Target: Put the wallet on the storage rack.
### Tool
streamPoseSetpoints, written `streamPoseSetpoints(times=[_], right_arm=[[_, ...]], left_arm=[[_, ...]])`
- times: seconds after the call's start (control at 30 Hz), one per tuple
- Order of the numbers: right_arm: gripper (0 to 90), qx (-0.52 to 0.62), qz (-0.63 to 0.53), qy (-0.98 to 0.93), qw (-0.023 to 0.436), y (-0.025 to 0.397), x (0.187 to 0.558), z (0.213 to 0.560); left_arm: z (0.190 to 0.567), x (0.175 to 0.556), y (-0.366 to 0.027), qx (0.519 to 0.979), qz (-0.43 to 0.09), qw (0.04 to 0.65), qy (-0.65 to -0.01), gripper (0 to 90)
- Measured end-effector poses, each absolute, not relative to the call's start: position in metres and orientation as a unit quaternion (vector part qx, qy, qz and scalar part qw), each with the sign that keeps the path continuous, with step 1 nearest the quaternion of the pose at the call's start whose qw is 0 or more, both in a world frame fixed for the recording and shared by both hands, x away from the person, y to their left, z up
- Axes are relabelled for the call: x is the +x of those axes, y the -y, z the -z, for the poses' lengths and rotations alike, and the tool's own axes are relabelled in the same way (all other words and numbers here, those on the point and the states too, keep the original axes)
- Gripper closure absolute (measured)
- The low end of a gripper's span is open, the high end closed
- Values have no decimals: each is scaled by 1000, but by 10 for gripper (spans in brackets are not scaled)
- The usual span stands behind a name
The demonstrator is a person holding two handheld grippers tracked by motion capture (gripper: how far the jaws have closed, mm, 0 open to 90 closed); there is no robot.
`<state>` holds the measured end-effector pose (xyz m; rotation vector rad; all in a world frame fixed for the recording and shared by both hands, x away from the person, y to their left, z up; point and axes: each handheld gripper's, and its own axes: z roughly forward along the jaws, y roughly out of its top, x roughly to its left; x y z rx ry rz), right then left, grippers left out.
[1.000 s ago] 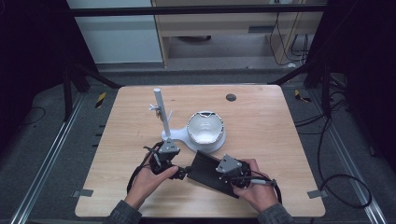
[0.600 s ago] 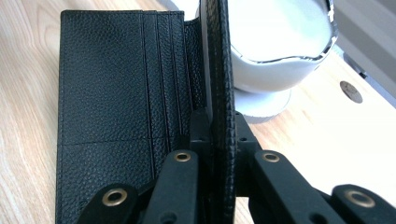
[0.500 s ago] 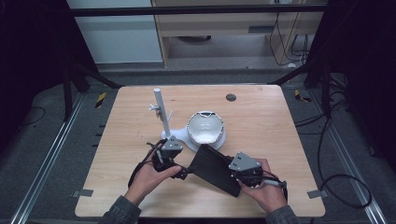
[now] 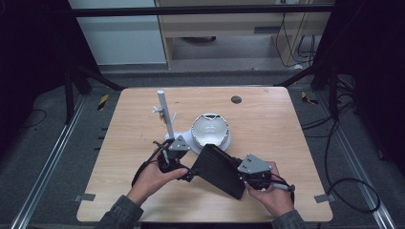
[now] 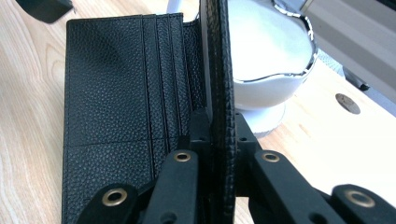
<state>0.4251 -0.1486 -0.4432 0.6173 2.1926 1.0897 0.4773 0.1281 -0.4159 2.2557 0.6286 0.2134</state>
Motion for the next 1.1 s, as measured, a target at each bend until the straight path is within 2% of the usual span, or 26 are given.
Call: streamPoseSetpoints(times=[0.5,0.73,1.0,1.1], right_arm=[[839,236,-439,-810,309,153,424,439],[839,236,-449,-803,313,155,423,436],[839,230,-468,-791,322,157,421,432],[838,227,-473,-787,323,157,421,431]], left_arm=[[427,491,-112,890,-47,381,-246,92],[427,495,-106,890,-31,385,-244,134],[421,496,-101,893,-15,385,-234,254],[419,496,-100,897,-10,378,-228,379]])
